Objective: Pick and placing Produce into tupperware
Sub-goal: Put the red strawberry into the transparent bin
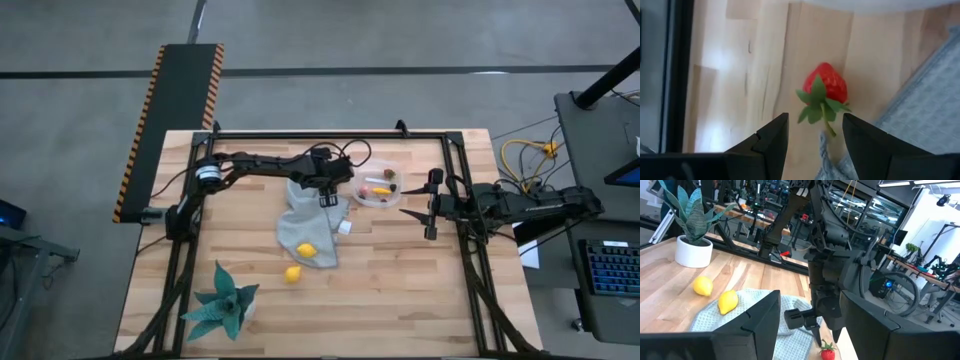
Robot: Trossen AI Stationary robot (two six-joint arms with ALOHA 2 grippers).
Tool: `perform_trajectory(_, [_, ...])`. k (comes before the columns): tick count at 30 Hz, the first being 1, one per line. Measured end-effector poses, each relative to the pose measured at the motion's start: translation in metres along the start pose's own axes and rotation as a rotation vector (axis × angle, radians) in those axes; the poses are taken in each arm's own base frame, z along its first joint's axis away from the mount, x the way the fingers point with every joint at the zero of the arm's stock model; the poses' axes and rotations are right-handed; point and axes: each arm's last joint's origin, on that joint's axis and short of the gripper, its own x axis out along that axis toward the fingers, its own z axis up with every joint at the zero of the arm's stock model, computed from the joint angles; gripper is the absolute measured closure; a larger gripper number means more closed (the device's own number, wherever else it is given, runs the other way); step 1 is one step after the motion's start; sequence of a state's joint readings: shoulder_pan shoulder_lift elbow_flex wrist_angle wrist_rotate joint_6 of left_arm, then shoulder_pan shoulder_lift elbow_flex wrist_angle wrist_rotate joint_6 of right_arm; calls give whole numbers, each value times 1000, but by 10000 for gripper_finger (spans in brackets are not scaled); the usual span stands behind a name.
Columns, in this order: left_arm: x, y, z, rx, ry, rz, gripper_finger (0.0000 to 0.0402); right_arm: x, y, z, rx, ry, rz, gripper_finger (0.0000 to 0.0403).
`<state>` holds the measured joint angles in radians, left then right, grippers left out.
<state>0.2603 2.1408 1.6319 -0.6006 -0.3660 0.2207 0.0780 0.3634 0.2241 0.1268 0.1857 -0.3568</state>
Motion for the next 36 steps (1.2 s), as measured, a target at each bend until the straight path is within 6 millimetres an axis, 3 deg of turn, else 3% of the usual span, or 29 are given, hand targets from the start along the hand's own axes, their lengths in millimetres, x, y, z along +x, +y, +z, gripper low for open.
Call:
perform_trajectory(14, [1, 2, 0, -3, -5, 3, 235, 0, 0, 0, -3, 0, 0, 204])
perform_trajectory(19, [1, 1, 0, 1, -4, -5, 278, 0, 0, 0, -3, 0, -1, 204])
perform_trajectory(27, [2, 1, 0, 70, -14, -20, 390, 0, 0, 0, -3, 0, 0, 204])
perform_trajectory(36, [2, 1, -1, 102, -7, -21, 401, 0, 0, 0, -2, 0, 0, 204])
